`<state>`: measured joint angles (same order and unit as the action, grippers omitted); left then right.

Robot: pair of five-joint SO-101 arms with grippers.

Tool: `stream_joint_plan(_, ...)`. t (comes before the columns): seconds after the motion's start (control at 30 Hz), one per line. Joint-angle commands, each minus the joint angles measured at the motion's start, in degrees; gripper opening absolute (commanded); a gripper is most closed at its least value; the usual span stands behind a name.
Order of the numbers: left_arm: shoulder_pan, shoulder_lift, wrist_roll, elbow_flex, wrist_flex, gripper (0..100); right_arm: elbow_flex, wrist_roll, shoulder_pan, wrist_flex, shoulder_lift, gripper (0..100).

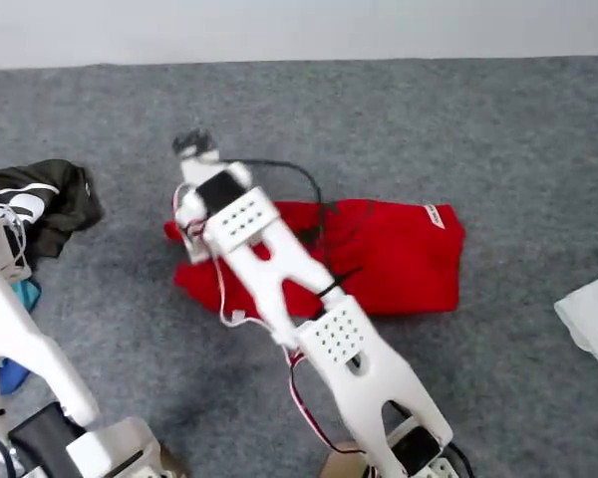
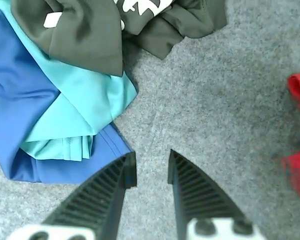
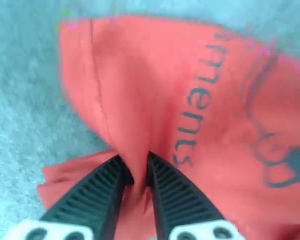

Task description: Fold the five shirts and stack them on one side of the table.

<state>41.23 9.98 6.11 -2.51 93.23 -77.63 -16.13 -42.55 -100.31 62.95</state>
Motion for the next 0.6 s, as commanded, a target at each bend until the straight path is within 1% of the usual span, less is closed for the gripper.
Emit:
stream_joint_plan(0.0, -1.5, 2.4, 0.3, 0.4, -1.3, 11, -2.5, 2.0, 2.9, -2.7, -8.0, 0.9)
stream_joint_plan(0.2, -4.2, 2.4, 0.2, 0.5, -1.3, 11, 5.0, 2.2, 6.8, -2.7, -15.3, 0.8)
stream_joint_plan(0.43, -6.0, 2.4, -2.3, 0.7, -1.4, 11, 25.7, 2.4, 12.1, -2.6, -28.7, 0.8)
stream_joint_plan(0.57, -8.1, 2.4, -2.3, 0.7, -1.4, 11, 34.7, 5.2, 16.9, -2.5, -34.6, 0.8)
